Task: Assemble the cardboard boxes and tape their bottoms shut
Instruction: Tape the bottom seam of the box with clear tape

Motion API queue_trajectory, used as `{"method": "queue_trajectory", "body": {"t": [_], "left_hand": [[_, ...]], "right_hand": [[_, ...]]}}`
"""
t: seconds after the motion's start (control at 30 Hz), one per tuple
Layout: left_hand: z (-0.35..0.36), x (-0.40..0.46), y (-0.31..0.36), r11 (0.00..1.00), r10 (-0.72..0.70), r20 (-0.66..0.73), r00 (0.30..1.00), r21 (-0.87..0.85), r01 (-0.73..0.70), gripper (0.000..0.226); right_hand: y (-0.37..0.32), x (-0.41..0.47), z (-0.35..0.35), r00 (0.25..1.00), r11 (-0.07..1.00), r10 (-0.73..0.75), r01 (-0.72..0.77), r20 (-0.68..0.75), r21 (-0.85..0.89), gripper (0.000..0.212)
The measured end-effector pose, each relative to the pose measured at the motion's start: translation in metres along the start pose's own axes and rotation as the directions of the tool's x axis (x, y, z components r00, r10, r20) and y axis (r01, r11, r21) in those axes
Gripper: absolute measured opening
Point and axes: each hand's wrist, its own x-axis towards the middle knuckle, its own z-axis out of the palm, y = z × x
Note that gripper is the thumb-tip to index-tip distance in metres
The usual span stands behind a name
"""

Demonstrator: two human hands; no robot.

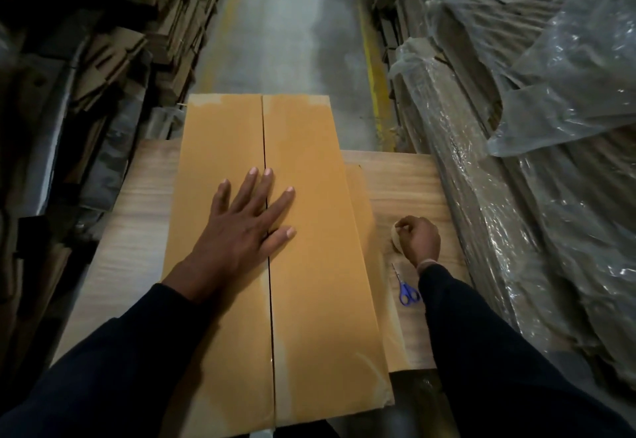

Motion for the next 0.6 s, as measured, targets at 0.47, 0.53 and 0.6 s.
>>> {"method": "queue_trajectory", "body": {"t": [0.47,0.53,0.6], "left_hand": [[-0.040,0.061,-0.026,0.451,0.089,0.056,0.994,-0.892,0.010,0.038],[-0.054,0.063,-0.027,0.220,-0.021,0.042,0.999,-0.974,0.046,0.028],[-0.066,0.065,-0.029,0.050,-0.103,0.045,0.994,-0.997,0.051,0.042]], "right_hand": [[-0.205,-0.077,-0.162,0.887,0.379,-0.313,-0.211,0.340,0.901,0.024],[-0.235,-0.086,-0.151,0.859,0.435,-0.328,-0.231,0.392,0.870,0.022],[-0.260,-0.094,-0.134,0.853,0.501,-0.306,-0.233,0.423,0.833,0.011]]}}
